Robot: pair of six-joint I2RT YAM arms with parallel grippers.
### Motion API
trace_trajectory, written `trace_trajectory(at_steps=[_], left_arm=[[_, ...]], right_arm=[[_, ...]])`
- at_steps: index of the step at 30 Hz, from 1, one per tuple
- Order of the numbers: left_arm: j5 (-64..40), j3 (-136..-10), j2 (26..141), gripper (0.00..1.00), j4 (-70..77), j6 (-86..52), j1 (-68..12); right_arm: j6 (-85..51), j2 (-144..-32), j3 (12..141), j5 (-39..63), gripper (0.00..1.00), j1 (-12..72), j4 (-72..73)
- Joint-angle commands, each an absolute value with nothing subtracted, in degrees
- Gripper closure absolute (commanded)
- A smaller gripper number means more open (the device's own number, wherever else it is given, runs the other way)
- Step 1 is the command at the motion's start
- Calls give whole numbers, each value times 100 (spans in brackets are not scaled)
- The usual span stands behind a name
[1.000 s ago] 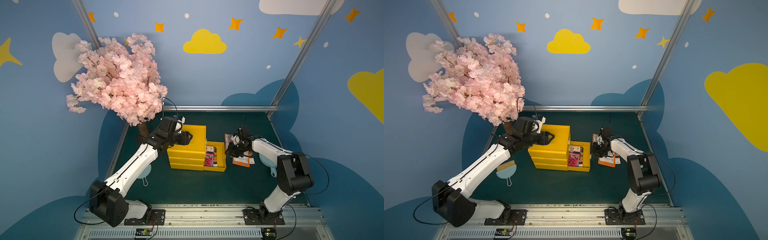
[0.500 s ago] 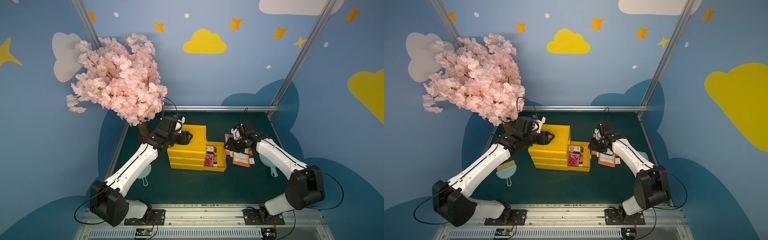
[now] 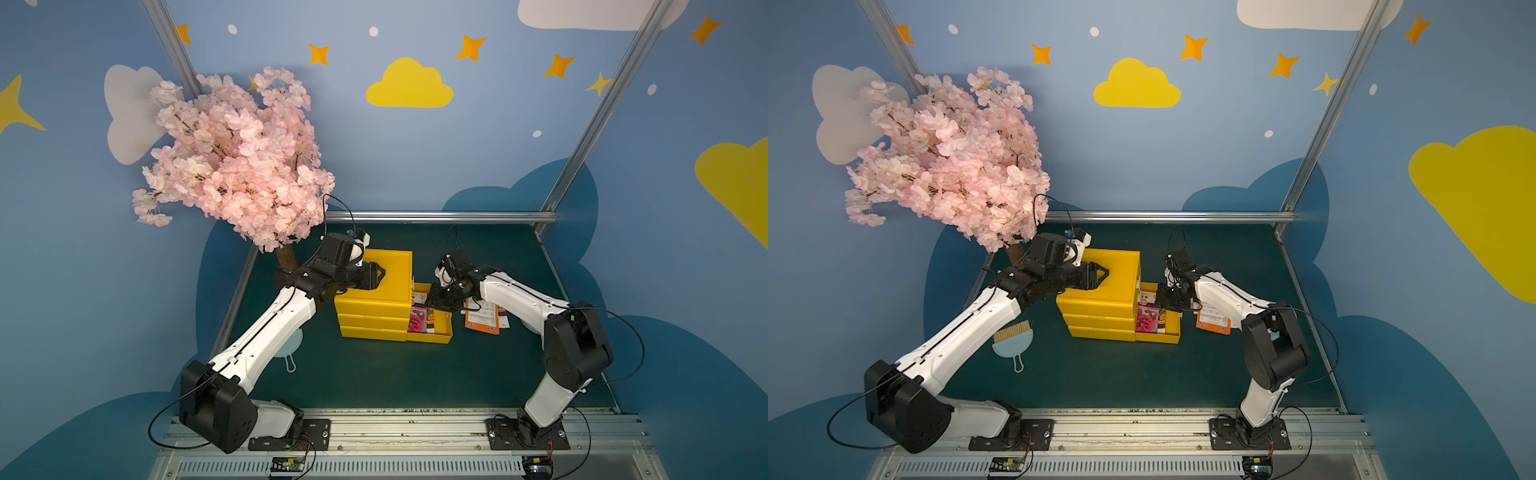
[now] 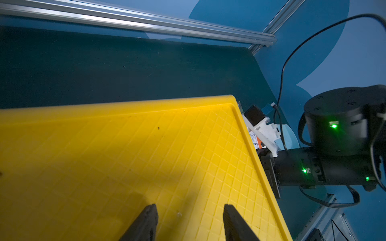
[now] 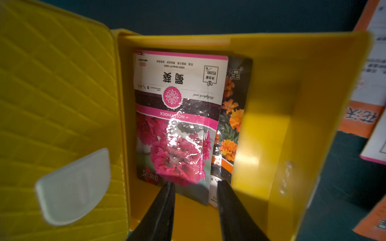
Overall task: Take the seed bags out of the drawer
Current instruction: Pick up the seed packet from the drawer.
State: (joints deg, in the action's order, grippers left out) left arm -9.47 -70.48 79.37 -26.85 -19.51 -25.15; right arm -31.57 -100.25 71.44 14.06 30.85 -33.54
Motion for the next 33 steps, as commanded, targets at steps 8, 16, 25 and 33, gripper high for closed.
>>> trace_trajectory(at_steps=[8,16,25,33], left_arm=[[-932,-6531,8411,44,-4052,-2030,-2497],[-949,-6521,8418,44,-4044,-2022,-2489],[-940,-6493,8420,44,-4064,-2010,-2492],[-937,-6517,8416,44,-4105,-2003,-2483]], right_arm=[[-3391,-10622,7304,1580,60,3111,-2906],[-3419,-10948,7400,1565,60,3112,-2830],[-3499,-11185,7456,1652,61,3113,-2690],[-3585,-11241,7341,1704,73,3104,-2508]])
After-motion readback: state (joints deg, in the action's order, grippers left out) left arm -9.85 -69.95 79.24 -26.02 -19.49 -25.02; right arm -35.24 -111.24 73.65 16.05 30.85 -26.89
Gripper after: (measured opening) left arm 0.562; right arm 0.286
